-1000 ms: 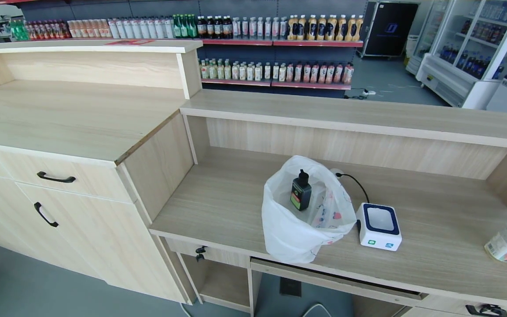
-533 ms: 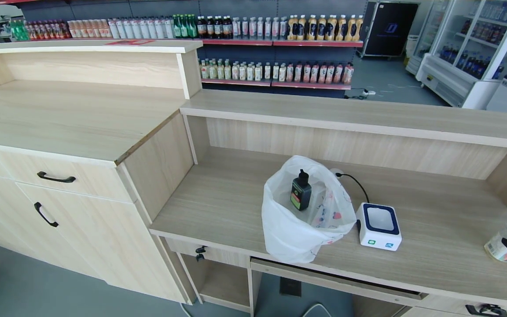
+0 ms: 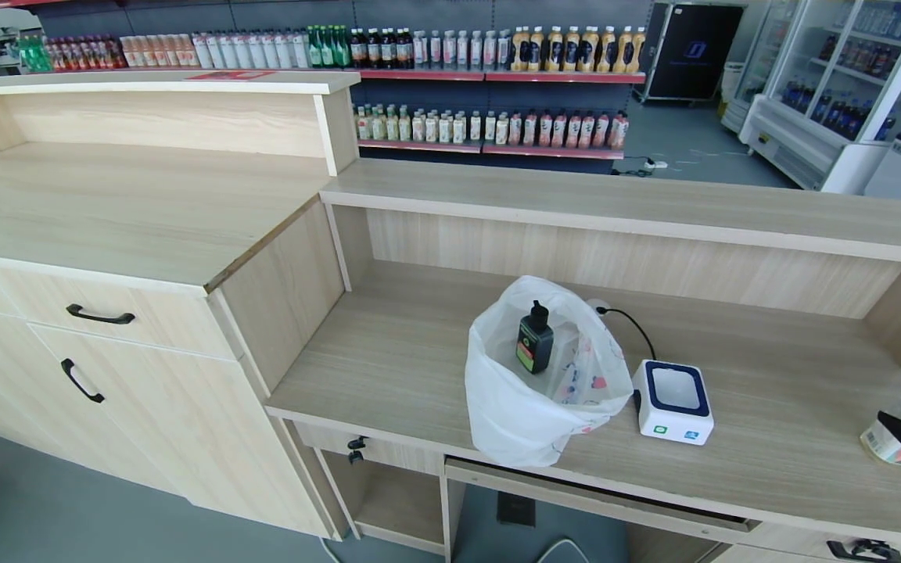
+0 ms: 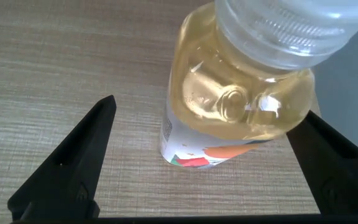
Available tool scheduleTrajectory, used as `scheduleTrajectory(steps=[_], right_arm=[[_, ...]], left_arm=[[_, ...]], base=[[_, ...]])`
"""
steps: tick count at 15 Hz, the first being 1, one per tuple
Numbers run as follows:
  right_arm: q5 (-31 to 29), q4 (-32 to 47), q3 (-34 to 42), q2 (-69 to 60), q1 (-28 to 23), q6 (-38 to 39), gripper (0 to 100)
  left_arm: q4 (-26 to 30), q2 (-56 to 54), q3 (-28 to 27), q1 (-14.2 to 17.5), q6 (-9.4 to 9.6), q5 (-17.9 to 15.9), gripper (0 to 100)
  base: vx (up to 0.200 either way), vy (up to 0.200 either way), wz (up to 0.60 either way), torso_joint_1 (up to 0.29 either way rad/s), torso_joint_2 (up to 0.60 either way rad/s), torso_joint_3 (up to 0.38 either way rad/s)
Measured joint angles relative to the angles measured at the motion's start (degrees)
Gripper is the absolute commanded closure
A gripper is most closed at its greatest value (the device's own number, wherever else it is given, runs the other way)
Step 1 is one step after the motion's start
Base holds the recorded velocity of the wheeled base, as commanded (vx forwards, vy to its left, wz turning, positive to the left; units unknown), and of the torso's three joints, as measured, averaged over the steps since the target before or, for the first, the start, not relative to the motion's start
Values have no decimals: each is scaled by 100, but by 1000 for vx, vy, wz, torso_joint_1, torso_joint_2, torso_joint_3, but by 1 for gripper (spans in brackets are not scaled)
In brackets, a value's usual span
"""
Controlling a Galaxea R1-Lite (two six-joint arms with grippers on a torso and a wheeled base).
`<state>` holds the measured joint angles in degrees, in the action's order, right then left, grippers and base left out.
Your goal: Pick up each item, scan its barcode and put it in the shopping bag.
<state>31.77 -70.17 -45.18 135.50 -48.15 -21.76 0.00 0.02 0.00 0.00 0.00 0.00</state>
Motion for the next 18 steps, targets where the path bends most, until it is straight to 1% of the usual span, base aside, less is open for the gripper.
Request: scheduleTrajectory(steps=[3,7,9,12,13,18], right_arm=[[-183,-9,-168,155,133,0,0],[-282,-23,-401,356,375,6,0],[-443,-72,-466,444,477,17,0],[-482,-121,-532,529,566,23,0],[-479,-121,-573,549,588,28,100],[-536,-121,-766,631,607,34,100]], left_arm=[[0,0,0,0,0,0,0],[0,0,0,0,0,0,0],[0,0,0,0,0,0,0],[0,0,0,0,0,0,0],[0,0,0,0,0,0,0],[0,0,0,0,0,0,0]], base=[[0,0,0,0,0,0],[0,0,0,0,0,0],[0,0,0,0,0,0],[0,0,0,0,0,0],[0,0,0,0,0,0],[0,0,0,0,0,0]])
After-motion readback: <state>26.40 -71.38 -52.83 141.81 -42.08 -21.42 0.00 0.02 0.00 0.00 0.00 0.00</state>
